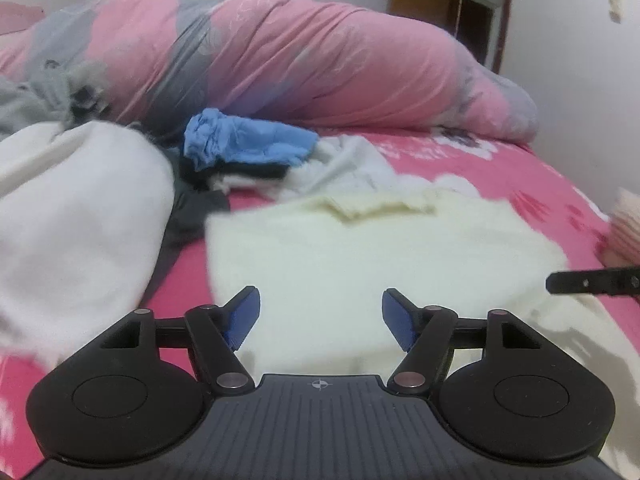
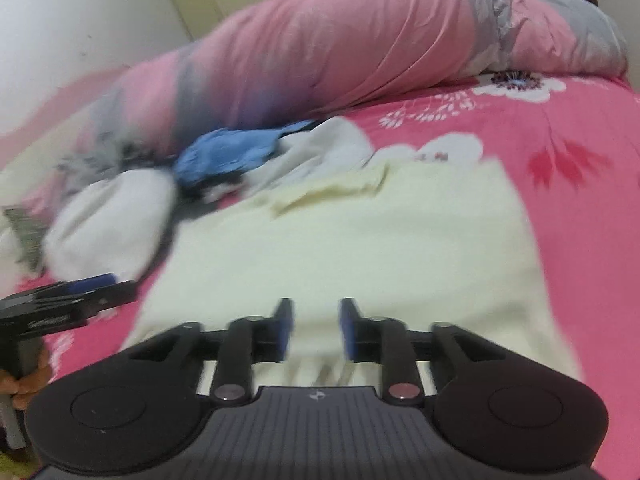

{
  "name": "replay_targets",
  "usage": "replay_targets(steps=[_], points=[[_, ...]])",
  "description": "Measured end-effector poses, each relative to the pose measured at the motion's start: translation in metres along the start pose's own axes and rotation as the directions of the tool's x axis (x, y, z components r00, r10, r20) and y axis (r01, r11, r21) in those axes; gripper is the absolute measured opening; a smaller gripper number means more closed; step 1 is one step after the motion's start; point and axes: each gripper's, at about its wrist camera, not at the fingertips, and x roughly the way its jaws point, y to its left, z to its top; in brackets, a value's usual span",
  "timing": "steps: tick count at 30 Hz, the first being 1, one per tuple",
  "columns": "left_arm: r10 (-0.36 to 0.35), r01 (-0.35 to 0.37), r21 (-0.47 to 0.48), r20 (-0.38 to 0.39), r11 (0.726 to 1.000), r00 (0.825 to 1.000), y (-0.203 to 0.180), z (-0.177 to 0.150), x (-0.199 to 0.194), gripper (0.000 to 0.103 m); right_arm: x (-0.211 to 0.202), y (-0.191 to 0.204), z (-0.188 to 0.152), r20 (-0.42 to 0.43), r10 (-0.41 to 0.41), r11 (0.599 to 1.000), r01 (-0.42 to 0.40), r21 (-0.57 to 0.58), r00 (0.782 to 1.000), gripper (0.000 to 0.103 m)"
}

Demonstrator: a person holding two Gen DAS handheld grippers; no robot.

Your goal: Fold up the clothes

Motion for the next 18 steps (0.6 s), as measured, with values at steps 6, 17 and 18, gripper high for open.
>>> replay_targets(steps=[6, 17, 18], points=[[-0.012, 0.016, 0.07, -0.06, 0.997, 0.998, -0.041, -0.069, -0.042, 0.068, -0.043, 0.032, -0.082, 0.025, -0.121, 0.992, 0.122, -0.019, 0.992, 0.033], [0.002, -0.001, 0.012, -0.056, 1.0, 0.998, -0.058, -0.131, -0.083, 0.069, -0.087, 0.05, -0.173, 0.111, -0.244, 0.969, 0.246, 0.002, 0.963, 0.033], [0.002, -0.002, 0.002, -0.056, 1.0, 0.998, -0.057, -0.135, -0.088, 0.07, -0.091, 0.049, -0.178, 0.12, -0.244, 0.97, 0.245, 0.009, 0.962, 0.033]])
